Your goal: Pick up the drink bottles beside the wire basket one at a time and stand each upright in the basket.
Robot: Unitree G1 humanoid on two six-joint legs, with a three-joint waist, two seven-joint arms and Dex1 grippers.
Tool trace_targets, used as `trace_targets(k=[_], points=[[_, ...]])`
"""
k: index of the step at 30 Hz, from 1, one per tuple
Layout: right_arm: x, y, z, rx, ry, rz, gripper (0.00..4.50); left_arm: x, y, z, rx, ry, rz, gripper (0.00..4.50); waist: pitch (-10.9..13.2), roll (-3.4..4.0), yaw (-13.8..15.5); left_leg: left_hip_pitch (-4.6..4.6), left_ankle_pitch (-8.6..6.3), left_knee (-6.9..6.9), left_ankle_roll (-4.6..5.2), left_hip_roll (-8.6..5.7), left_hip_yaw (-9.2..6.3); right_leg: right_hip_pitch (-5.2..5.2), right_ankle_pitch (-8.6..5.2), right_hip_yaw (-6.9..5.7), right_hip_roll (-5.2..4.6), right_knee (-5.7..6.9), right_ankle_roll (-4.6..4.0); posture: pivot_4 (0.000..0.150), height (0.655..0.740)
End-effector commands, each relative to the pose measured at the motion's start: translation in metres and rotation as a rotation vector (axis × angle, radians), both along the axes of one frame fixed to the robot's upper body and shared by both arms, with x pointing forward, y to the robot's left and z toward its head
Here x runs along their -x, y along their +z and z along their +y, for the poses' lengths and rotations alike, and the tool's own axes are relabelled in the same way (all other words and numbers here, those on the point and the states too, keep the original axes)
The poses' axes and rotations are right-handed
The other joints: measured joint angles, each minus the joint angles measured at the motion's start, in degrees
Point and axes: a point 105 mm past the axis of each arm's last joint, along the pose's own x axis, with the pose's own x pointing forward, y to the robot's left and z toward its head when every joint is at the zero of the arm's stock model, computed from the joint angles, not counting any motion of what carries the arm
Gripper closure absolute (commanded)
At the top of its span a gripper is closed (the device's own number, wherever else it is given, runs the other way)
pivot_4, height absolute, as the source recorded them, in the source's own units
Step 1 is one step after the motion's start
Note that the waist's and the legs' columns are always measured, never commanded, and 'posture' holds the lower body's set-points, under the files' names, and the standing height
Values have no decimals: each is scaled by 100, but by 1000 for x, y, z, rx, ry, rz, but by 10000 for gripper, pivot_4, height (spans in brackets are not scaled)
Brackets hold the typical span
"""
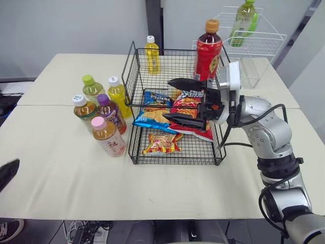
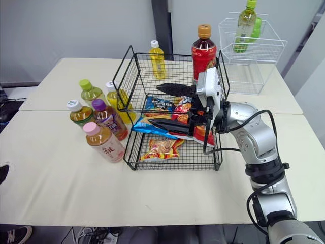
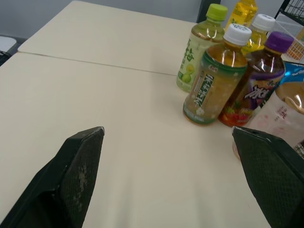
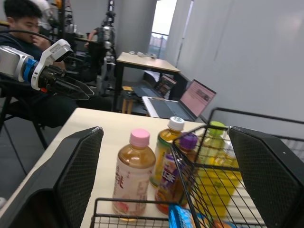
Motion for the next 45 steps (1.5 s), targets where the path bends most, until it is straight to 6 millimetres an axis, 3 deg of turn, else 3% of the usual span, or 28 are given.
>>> trace_targets(k=[1,5,11,15,21,26,32,42,45], points=[[3,12,3,-22,13,-66,0,6,11,-10,-42,-7,-29,237,-1,2,14,25,-1,-3,-1,1,-1,25,-24,-2,0,-8,8,1500,7400],[2,12,2,-26,1,-73,0,-3,15,-15,-49,-25,-45,237,-3,-1,6,34,-1,-4,-1,2,5,29,-33,3,1,-8,-6,1500,7400],[1,12,0,-27,-51,-86,0,-38,25,-32,-95,-82,-105,237,-2,2,-5,34,-1,-18,-2,3,6,22,-3,3,4,-3,-6,1500,7400],[2,11,-6,-29,-100,-90,0,-90,39,-48,-154,-136,-164,237,-2,2,33,32,-1,-19,-2,2,1,22,-2,-1,6,-2,-5,1500,7400],[2,13,-13,-43,-172,-104,0,-147,50,-60,-222,-148,-226,237,-1,4,-24,34,-1,-27,-2,-2,16,20,2,12,7,-8,0,1500,7400],[3,13,-17,-50,-222,-109,0,-179,41,-64,-248,-143,-221,237,-1,4,-57,35,-1,-53,-2,2,21,6,3,14,7,-9,-1,1500,7400],[2,13,-21,-38,-281,-129,0,-202,32,-70,-255,-141,-213,237,-1,4,-38,27,-1,-60,-2,1,20,-3,3,12,6,-11,-1,1500,7400],[6,14,-25,-39,-313,-127,0,-210,27,-80,-246,-197,-208,237,-1,4,-35,25,-1,-60,-2,0,17,-2,3,11,5,-15,0,1500,7400],[7,14,-25,-40,-315,-124,0,-211,25,-82,-243,-204,-200,6126,-1,4,-34,25,-1,-61,-2,1,15,-2,3,9,5,-15,0,1500,7400]])
